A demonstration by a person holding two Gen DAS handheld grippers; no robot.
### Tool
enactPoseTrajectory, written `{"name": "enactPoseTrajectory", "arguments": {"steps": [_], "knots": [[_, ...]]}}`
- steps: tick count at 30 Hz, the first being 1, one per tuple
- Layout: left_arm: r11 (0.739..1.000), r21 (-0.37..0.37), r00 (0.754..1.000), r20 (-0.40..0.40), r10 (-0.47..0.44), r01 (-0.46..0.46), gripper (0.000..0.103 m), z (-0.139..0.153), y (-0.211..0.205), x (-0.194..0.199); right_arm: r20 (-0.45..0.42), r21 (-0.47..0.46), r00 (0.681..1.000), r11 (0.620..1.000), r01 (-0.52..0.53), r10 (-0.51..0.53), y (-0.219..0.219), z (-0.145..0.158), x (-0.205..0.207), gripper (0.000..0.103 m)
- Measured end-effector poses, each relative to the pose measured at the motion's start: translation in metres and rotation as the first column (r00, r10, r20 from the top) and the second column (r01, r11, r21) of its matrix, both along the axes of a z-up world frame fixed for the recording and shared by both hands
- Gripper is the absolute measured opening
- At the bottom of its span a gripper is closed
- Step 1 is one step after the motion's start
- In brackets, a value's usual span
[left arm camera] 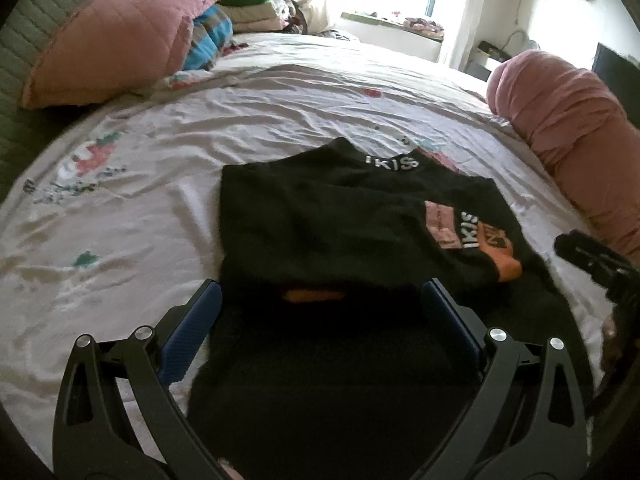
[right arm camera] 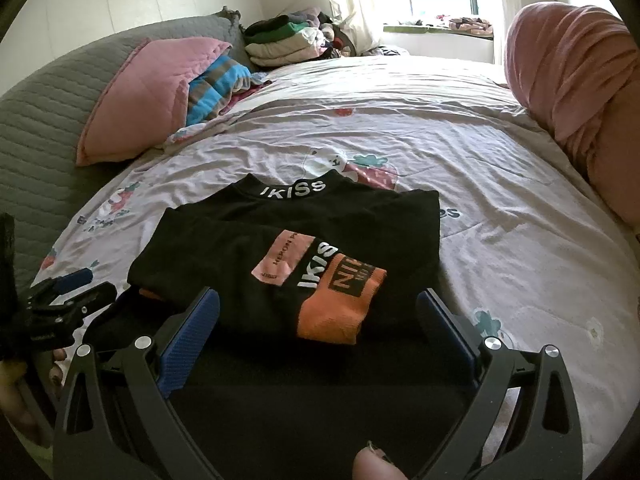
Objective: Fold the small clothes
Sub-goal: 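Move both open tools back along the shirt toward its hem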
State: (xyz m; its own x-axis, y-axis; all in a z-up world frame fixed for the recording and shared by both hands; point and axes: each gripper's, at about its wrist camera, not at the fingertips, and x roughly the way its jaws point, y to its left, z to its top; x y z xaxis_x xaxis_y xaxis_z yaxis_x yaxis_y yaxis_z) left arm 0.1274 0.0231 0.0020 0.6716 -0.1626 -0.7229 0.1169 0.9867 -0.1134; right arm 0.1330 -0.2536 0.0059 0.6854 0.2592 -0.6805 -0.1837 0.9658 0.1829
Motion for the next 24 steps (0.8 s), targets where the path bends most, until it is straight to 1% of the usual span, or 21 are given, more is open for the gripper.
{"name": "enactPoseTrajectory", "arguments": {"steps": [2, 6, 14, 24], "knots": [[1.0, 0.012, 1.0, 0.003, -0.001, 0.001, 0.093, 0.001, 0.0, -0.004, 0.001, -0.001, 1.0, 1.0, -0.003, 0.003, -0.001, 0.001, -0.004, 0.098], [1.0, -0.01, 1.0, -0.008, -0.009, 0.009, 0.093, 0.002, 0.002, -0.011, -0.001, 0.002, 1.0, 1.0, -0.009, 0.009, -0.002, 0.001, -0.012, 0.098], [1.0, -0.018, 0.999, -0.031, 0.007, -0.008, 0.093, 0.001, 0.009, -0.028, -0.003, -0.008, 1.0, 1.0, -0.028, 0.028, -0.001, 0.002, -0.028, 0.098], [0.996, -0.031, 0.994, -0.077, 0.079, -0.081, 0.094, -0.004, 0.037, -0.049, -0.009, -0.022, 0.999, 0.999, -0.044, 0.044, -0.008, -0.001, -0.047, 0.098]]}}
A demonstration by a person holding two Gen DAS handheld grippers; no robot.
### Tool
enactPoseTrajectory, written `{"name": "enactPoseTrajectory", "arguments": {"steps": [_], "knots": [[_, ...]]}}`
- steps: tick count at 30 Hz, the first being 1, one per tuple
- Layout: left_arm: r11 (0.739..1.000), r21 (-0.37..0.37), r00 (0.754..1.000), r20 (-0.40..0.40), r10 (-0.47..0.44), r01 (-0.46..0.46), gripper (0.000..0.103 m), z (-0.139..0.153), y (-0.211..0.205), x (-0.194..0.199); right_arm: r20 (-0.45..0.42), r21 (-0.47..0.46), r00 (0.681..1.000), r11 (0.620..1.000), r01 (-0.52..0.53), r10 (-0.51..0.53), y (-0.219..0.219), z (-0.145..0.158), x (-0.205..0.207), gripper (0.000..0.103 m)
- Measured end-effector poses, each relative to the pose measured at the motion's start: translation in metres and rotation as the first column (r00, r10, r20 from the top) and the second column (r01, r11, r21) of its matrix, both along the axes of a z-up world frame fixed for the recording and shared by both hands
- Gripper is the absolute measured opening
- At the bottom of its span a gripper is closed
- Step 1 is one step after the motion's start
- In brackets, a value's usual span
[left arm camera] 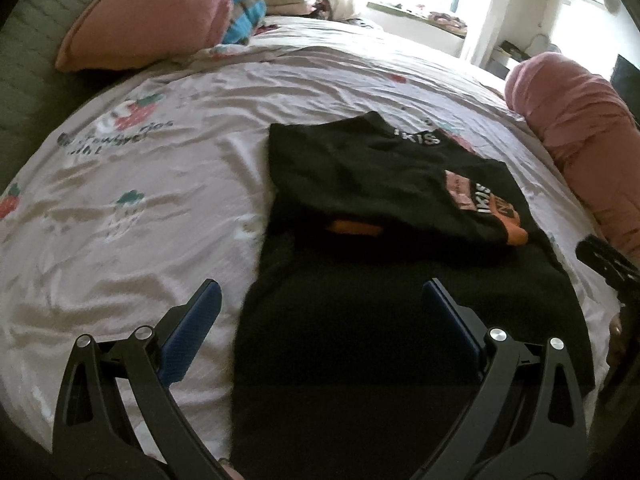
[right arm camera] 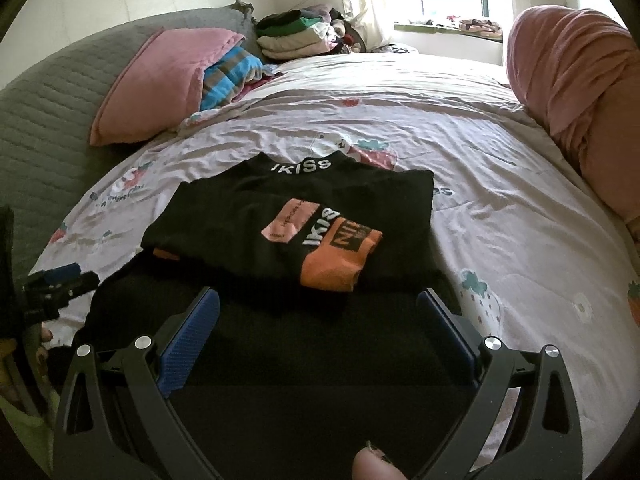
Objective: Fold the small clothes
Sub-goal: 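Move both open tools back along the shirt toward its hem, then close the left tool on the shirt hem while the right tool grasps the hem too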
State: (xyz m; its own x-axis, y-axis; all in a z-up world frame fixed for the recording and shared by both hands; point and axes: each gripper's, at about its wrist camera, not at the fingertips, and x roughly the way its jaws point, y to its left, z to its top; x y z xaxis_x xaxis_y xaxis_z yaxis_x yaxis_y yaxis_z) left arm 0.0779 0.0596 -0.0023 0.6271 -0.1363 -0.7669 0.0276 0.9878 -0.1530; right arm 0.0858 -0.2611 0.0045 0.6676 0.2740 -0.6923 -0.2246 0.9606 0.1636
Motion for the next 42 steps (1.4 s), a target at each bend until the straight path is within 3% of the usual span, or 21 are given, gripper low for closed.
{"name": "enactPoseTrajectory", "arguments": {"steps": [19, 29, 42], "knots": [[1.0, -0.011, 0.998, -0.065, 0.012, -0.013, 0.093, -0.005, 0.026, -0.049, 0.004, 0.012, 1.0, 0.999, -0.029, 0.029, -0.008, -0.002, -0.028, 0.098], [0.998, -0.056, 0.993, -0.113, -0.02, 0.013, 0.093, -0.013, 0.029, -0.069, 0.004, 0.011, 0.999, 0.999, -0.047, 0.047, -0.012, -0.002, -0.042, 0.098], [0.997, -0.081, 0.982, -0.184, -0.032, 0.018, 0.062, -0.031, 0.037, -0.091, 0.014, 0.006, 0.998, 0.998, -0.06, 0.06, -0.018, 0.0, -0.053, 0.098]]}}
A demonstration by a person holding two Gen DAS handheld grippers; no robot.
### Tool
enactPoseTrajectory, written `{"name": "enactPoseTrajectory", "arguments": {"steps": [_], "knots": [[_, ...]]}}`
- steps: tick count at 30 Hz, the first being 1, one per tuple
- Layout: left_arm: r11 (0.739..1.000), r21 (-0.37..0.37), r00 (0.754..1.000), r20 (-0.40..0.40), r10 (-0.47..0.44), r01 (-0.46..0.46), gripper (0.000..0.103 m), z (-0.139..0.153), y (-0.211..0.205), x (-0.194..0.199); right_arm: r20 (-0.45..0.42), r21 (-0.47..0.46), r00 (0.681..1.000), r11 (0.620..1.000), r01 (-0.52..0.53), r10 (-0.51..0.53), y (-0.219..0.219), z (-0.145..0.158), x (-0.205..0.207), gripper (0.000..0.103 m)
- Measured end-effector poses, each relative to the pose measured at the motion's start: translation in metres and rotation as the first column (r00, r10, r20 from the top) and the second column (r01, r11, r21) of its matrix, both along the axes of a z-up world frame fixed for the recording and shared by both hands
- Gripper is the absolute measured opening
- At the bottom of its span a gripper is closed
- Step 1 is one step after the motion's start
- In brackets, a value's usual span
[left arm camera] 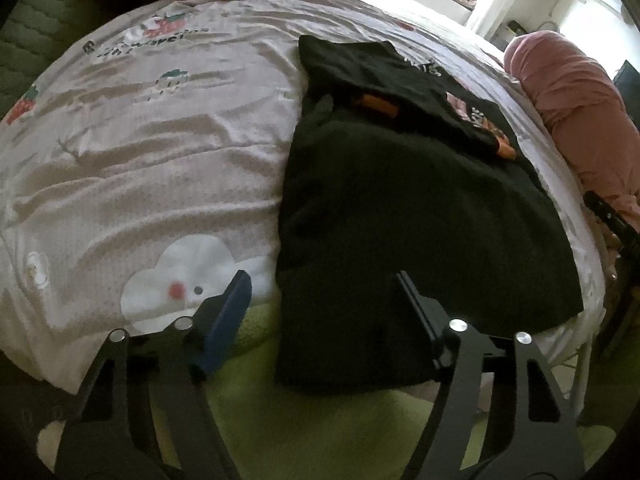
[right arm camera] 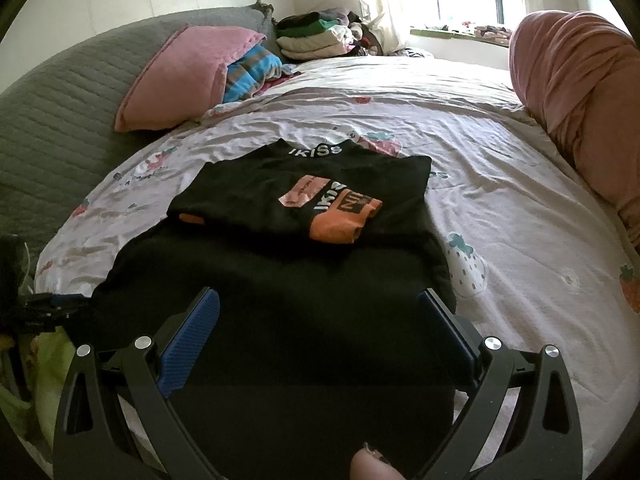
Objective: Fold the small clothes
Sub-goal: 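Close the left tool on the shirt hem while the right tool grasps the hem too, then lift the hem with both tools and fold it over toward the collar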
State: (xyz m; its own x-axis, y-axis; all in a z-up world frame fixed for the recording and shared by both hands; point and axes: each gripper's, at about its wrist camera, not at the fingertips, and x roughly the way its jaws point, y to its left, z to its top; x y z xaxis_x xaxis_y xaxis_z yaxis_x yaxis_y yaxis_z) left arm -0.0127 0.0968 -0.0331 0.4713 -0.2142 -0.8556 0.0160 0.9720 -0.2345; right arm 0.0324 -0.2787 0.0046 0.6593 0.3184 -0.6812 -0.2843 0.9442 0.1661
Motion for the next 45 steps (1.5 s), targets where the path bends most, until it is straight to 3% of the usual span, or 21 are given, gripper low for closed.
{"name": "enactPoseTrajectory", "arguments": {"steps": [9, 19, 24, 25, 26, 27, 31, 36, 40, 45], "knots": [[1.0, -0.008, 1.0, -0.019, 0.005, -0.005, 0.053, -0.007, 0.001, -0.002, -0.055, -0.03, 0.998, 0.999, -0.026, 0.024, -0.01, -0.013, -0.021, 0.098], [0.998, -0.044, 0.999, 0.024, 0.04, -0.039, 0.019, 0.002, 0.008, -0.004, -0.194, -0.067, 0.98, 0.996, -0.06, 0.046, -0.036, -0.035, -0.055, 0.098], [0.999, -0.044, 0.999, 0.021, 0.029, -0.028, 0.014, 0.001, 0.007, -0.004, -0.251, -0.047, 0.966, 0.996, -0.072, 0.058, -0.047, -0.042, -0.069, 0.097], [0.999, -0.041, 0.999, 0.02, 0.028, -0.027, 0.014, 0.0, 0.006, -0.004, -0.259, -0.044, 0.964, 0.996, -0.075, 0.061, -0.048, -0.042, -0.07, 0.092], [0.999, -0.04, 0.999, 0.017, 0.028, -0.027, 0.014, -0.001, 0.007, -0.004, -0.266, -0.042, 0.962, 0.996, -0.078, 0.064, -0.05, -0.043, -0.072, 0.08], [0.999, -0.044, 0.999, 0.012, 0.032, -0.031, 0.014, -0.003, 0.008, -0.004, -0.278, -0.039, 0.958, 0.996, -0.079, 0.065, -0.051, -0.044, -0.072, 0.076], [0.997, -0.062, 0.999, 0.008, 0.038, -0.038, 0.014, -0.005, 0.01, -0.005, -0.318, -0.045, 0.947, 0.997, -0.064, 0.047, -0.056, -0.052, -0.073, 0.074], [0.997, -0.063, 0.999, 0.004, 0.039, -0.039, 0.015, -0.004, 0.012, -0.005, -0.366, -0.025, 0.93, 0.999, -0.044, 0.032, -0.064, -0.064, -0.073, 0.057], [0.997, -0.068, 0.999, -0.002, 0.041, -0.041, 0.016, -0.006, 0.013, -0.005, -0.351, 0.006, 0.935, 0.999, -0.042, 0.041, -0.065, -0.06, -0.073, 0.01], [0.996, -0.084, 0.999, -0.006, 0.042, -0.042, 0.016, -0.007, 0.015, -0.004, -0.222, 0.155, 0.971, 0.987, -0.051, 0.085, -0.066, -0.028, -0.072, 0.007]]}}
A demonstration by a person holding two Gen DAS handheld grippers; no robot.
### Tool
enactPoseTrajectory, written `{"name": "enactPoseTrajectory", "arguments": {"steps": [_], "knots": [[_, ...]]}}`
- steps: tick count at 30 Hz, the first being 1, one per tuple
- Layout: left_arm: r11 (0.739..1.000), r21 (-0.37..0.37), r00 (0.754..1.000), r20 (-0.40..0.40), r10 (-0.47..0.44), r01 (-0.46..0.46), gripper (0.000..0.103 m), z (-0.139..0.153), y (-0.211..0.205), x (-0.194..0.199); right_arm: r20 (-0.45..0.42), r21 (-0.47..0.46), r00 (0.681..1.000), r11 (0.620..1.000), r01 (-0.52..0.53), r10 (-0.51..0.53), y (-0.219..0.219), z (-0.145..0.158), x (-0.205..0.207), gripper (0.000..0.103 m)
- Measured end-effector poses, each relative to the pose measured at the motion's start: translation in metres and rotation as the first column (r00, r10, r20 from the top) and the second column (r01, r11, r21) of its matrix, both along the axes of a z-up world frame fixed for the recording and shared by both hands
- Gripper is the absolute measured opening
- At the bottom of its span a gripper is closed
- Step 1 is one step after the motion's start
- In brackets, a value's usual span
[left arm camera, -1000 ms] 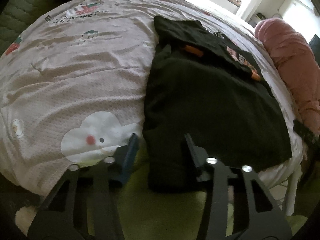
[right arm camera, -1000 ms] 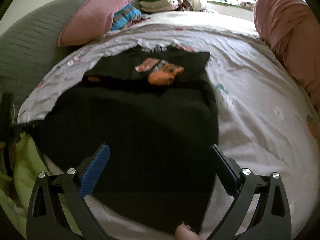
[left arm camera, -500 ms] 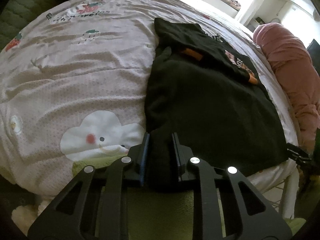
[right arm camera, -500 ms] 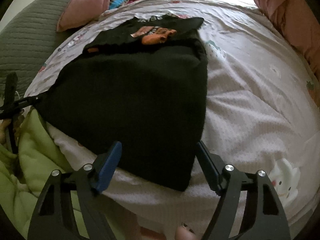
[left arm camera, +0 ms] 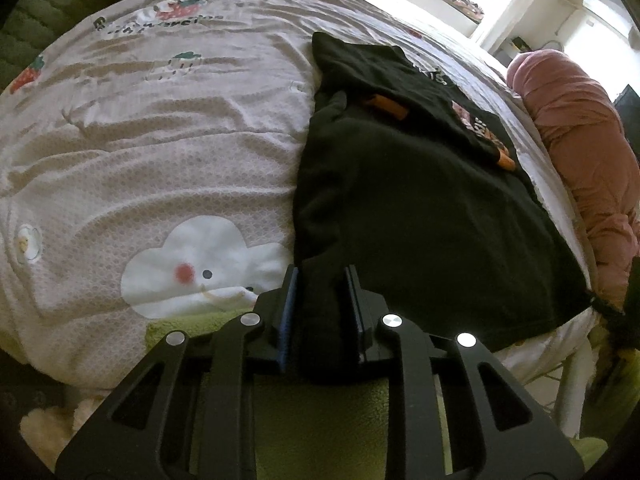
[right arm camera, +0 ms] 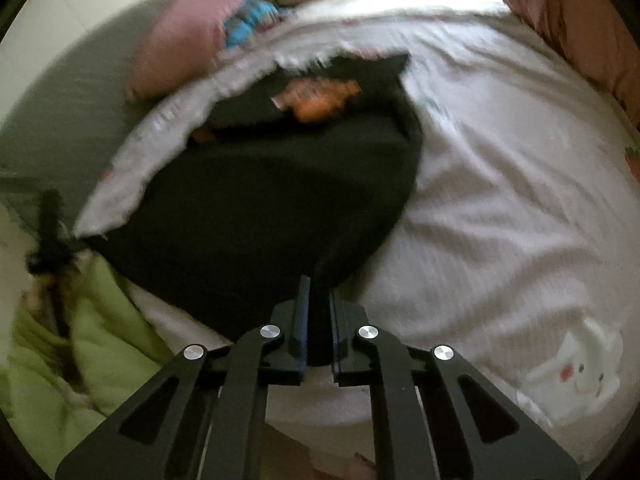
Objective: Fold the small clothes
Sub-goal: 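Lift the hem with both tools and fold it over toward the collar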
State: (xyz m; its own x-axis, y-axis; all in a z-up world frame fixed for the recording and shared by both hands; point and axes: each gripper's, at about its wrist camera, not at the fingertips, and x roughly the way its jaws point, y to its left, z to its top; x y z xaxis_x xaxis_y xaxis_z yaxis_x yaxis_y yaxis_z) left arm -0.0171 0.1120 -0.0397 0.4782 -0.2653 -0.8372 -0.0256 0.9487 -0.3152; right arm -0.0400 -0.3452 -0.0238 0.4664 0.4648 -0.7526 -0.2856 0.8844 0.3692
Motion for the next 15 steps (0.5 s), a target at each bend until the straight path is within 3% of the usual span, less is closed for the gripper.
{"name": "enactPoseTrajectory", "arguments": {"steps": [5, 15], "knots": [[1.0, 0.005, 1.0, 0.021, 0.0, 0.0, 0.005, 0.006, -0.001, -0.003, 0.121, 0.066, 0.992, 0.997, 0.025, -0.033, -0.005, 0.031, 0.005, 0.007], [1.0, -0.027, 0.991, 0.136, 0.014, -0.01, 0.004, 0.047, -0.002, 0.008, 0.215, 0.146, 0.968, 0.985, 0.095, -0.126, -0.025, 0.058, 0.023, 0.007]]}}
